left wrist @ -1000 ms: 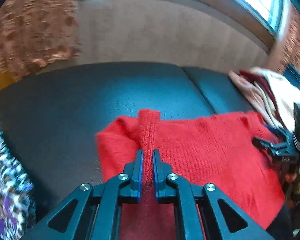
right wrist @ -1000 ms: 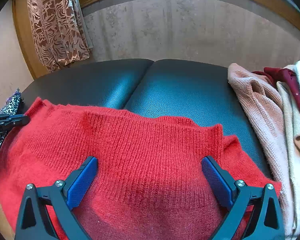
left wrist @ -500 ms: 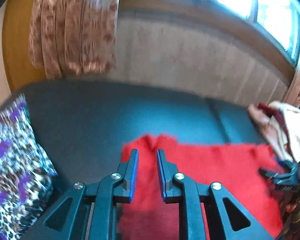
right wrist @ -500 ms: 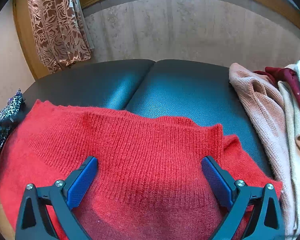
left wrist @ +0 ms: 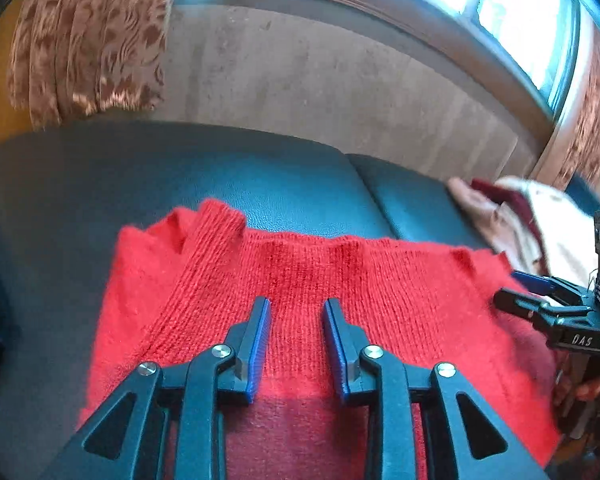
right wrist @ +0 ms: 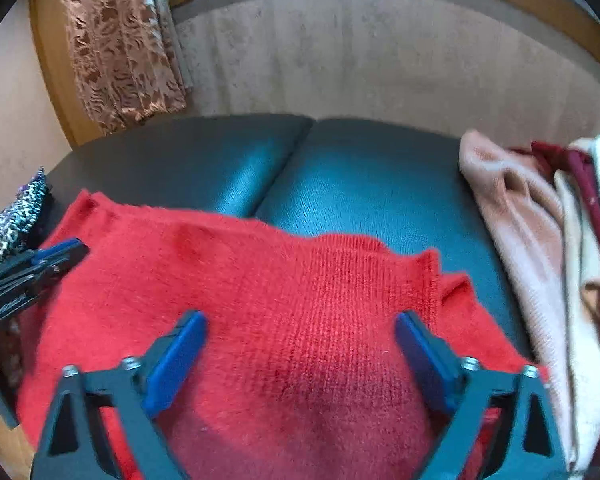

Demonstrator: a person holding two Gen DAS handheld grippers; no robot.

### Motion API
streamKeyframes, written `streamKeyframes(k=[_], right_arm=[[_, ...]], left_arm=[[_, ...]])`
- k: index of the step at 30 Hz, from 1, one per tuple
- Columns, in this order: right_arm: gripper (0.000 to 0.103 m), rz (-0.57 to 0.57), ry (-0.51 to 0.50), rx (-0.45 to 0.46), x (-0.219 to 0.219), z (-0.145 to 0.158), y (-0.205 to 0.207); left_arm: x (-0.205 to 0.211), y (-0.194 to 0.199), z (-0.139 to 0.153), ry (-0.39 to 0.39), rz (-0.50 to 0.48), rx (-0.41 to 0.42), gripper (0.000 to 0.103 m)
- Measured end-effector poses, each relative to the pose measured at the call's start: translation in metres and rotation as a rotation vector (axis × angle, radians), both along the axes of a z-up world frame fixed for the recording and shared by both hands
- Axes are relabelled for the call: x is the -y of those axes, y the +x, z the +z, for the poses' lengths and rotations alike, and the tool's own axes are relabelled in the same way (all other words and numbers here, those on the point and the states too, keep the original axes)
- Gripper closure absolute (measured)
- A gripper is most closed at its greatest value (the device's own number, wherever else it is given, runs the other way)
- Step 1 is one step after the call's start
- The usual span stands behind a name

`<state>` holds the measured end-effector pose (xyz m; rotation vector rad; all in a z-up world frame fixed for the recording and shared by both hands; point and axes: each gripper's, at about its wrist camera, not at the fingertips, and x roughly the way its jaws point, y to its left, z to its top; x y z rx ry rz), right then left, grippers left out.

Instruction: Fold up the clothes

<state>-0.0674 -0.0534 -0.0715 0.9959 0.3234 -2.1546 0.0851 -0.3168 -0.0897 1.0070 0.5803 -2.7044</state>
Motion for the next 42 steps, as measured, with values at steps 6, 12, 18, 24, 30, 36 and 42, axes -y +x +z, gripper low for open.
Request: streamKeyframes(k=[6,12,18,24,30,36,42], right_arm=[[0.02,0.123,-0.014,0.034,0.041,0.019,0.004],[0.052,0.146,0.093,0.039,0.08,0.002,0.002],[0.095,0.123,0.039,0.029,0.069,0.009,0.004],[0.096,0.084,0.012,-0.031,0.073,0.018,0.001],[0.092,0.056,0.051,-0.028,0.076,-0.002,0.001],[0.081,0.061,0.036,-0.022,0.073,-0.004,0.006],[0.048,0.029,-0.12,0.039,0.049,-0.01,-0.008]], left_arm=[[0.002,0.005,-0.003,0.035,0.002,-0.029,0.075],[0.012,0.006,-0.004,0.065,0.001,-0.049,0.075],[0.011,0.008,-0.002,0.068,0.001,-0.055,0.075],[0.012,0.007,-0.002,0.063,-0.001,-0.053,0.075],[0.015,0.007,-0.001,0.057,-0.007,-0.051,0.075],[0.015,0.002,0.014,0.089,-0.005,-0.01,0.072],[0.004,-0.033,0.026,0.044,-0.105,0.094,0.049]])
